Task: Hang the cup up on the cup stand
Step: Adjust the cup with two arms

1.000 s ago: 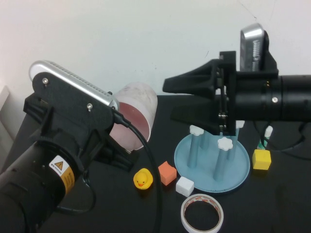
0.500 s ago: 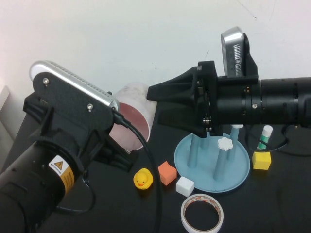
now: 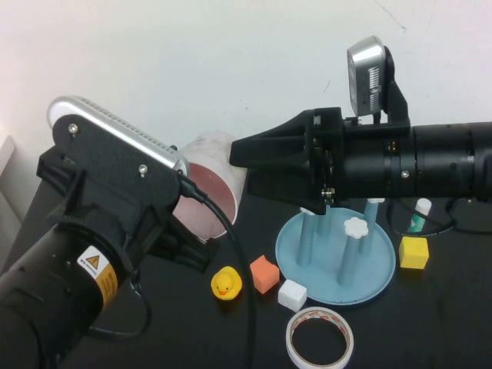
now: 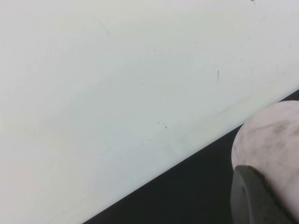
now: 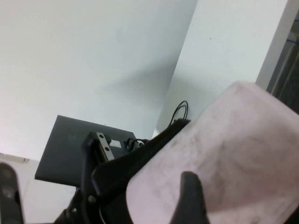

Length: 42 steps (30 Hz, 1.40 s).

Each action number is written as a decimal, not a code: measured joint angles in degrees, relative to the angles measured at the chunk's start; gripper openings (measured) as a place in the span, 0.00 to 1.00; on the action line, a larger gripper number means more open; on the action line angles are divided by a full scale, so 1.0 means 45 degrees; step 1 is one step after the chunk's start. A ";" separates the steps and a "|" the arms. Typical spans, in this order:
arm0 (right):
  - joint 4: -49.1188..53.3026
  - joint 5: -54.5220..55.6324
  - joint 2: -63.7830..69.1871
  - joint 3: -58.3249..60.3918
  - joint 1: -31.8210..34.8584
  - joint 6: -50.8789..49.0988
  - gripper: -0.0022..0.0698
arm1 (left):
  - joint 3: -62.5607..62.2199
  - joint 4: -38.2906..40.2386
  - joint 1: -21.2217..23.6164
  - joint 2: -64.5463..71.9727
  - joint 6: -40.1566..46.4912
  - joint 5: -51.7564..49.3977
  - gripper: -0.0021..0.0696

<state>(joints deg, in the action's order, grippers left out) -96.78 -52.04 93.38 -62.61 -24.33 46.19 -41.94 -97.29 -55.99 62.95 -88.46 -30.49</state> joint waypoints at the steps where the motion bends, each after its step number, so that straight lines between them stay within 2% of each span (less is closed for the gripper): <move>1: 0.0000 -0.0053 0.0000 0.0000 0.0000 0.0036 0.72 | 0.0000 0.0000 0.0000 0.0000 0.0000 0.0000 0.04; 9: 0.0000 -0.0407 0.0000 0.0000 0.0253 0.0370 0.72 | 0.0000 0.0000 0.0000 0.0000 0.0245 -0.0451 0.04; 13: 0.0000 -0.0345 0.0000 0.0000 0.0279 -0.0203 0.72 | 0.0000 0.0000 0.0000 0.0000 0.0254 -0.0537 0.04; 30: -0.0023 0.2871 0.0019 0.0000 0.0279 0.0456 0.69 | 0.0000 0.0000 0.0000 0.0000 0.0283 -0.0537 0.04; 37: -0.0023 0.2725 0.0019 0.0000 0.0298 -0.1234 0.71 | 0.0000 0.0000 0.0000 0.0000 0.0303 -0.0537 0.04; 42: -0.0033 0.1708 0.0233 -0.0006 0.0305 -0.2494 0.73 | 0.0000 0.0000 0.0000 0.0000 0.0303 -0.0537 0.04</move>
<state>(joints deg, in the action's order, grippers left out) -96.93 -44.36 94.43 -62.63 -22.96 34.97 -41.94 -97.29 -55.99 62.95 -87.09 -32.90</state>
